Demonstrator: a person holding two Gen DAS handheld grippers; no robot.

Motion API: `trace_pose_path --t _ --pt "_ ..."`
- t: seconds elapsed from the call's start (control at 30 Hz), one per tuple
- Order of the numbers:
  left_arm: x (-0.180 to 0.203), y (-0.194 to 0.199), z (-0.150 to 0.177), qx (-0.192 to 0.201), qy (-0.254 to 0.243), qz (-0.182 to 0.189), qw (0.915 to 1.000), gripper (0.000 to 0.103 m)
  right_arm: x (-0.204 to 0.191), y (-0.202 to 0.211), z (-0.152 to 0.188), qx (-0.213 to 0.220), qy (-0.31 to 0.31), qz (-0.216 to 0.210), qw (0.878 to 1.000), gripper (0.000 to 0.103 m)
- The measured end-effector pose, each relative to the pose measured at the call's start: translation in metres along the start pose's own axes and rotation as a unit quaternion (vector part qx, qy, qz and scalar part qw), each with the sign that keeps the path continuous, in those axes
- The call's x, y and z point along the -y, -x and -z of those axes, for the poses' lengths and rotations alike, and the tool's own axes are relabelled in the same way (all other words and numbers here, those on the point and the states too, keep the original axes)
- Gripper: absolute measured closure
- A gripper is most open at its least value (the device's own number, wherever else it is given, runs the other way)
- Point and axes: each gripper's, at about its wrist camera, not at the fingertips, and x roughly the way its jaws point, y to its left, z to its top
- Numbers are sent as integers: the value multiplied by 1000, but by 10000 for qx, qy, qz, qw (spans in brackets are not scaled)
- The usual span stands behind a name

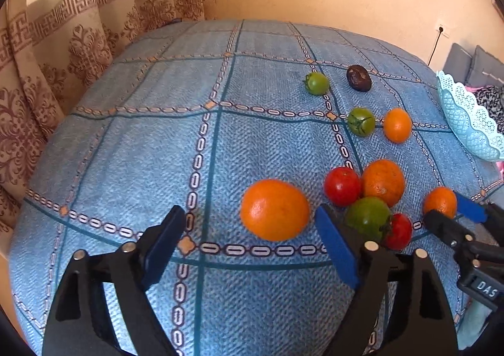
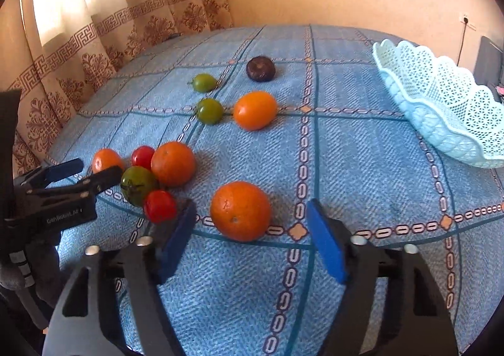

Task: Organize fruits
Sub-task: 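Close the right gripper around the large orange and lift it, then carry the large orange with the right gripper over the blue basket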

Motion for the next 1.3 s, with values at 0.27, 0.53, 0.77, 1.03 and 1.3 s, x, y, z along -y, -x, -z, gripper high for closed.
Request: trace_pose_path --t 0.27,0.53,0.77,1.03,1.3 --pt "4 4 1 113 -71 202 9997 47 -2 -6 -2 -77 52 -174 9998 63" --pt "7 9 1 161 -126 364 9991 61 1 -5 -3 -32 -3 -227 9997 64" --pt "8 32 -7 452 -146 351 9983 61 6 6 -6 117 -97 -268 9995 64" --pt "28 65 -29 923 -405 410 9941 61 22 40 -17 579 -295 -166 9977 64" --pt "81 79 -55 1187 -822 593 9877 61 81 85 -34 1237 -840 396 9880 64"
